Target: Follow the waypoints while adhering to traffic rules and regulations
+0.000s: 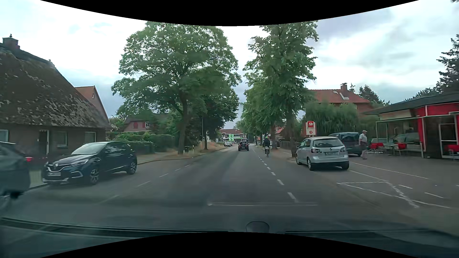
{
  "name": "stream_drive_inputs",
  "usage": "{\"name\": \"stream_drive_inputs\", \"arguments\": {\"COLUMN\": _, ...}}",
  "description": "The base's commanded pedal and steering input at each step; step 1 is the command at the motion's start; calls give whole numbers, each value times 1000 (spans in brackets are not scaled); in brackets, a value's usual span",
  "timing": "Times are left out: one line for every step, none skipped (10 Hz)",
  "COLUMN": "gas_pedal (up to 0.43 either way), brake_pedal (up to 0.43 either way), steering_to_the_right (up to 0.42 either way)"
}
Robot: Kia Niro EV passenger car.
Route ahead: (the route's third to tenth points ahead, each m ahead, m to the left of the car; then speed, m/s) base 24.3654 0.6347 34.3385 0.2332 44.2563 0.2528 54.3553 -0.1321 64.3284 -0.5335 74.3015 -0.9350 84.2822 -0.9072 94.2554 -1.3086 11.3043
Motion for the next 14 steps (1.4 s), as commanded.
{"name": "stream_drive_inputs", "arguments": {"gas_pedal": 370, "brake_pedal": 0, "steering_to_the_right": -10}}
{"name": "stream_drive_inputs", "arguments": {"gas_pedal": 331, "brake_pedal": 0, "steering_to_the_right": -10}}
{"name": "stream_drive_inputs", "arguments": {"gas_pedal": 280, "brake_pedal": 0, "steering_to_the_right": -12}}
{"name": "stream_drive_inputs", "arguments": {"gas_pedal": 28, "brake_pedal": 0, "steering_to_the_right": -13}}
{"name": "stream_drive_inputs", "arguments": {"gas_pedal": 0, "brake_pedal": 0, "steering_to_the_right": -12}}
{"name": "stream_drive_inputs", "arguments": {"gas_pedal": 0, "brake_pedal": 0, "steering_to_the_right": -8}}
{"name": "stream_drive_inputs", "arguments": {"gas_pedal": 0, "brake_pedal": 0, "steering_to_the_right": -3}}
{"name": "stream_drive_inputs", "arguments": {"gas_pedal": 0, "brake_pedal": 0, "steering_to_the_right": 0}}
{"name": "stream_drive_inputs", "arguments": {"gas_pedal": 67, "brake_pedal": 0, "steering_to_the_right": 0}}
{"name": "stream_drive_inputs", "arguments": {"gas_pedal": 110, "brake_pedal": 0, "steering_to_the_right": 0}}
{"name": "stream_drive_inputs", "arguments": {"gas_pedal": 110, "brake_pedal": 0, "steering_to_the_right": 2}}
{"name": "stream_drive_inputs", "arguments": {"gas_pedal": 248, "brake_pedal": 0, "steering_to_the_right": 2}}
{"name": "stream_drive_inputs", "arguments": {"gas_pedal": 331, "brake_pedal": 0, "steering_to_the_right": 5}}
{"name": "stream_drive_inputs", "arguments": {"gas_pedal": 339, "brake_pedal": 0, "steering_to_the_right": 9}}
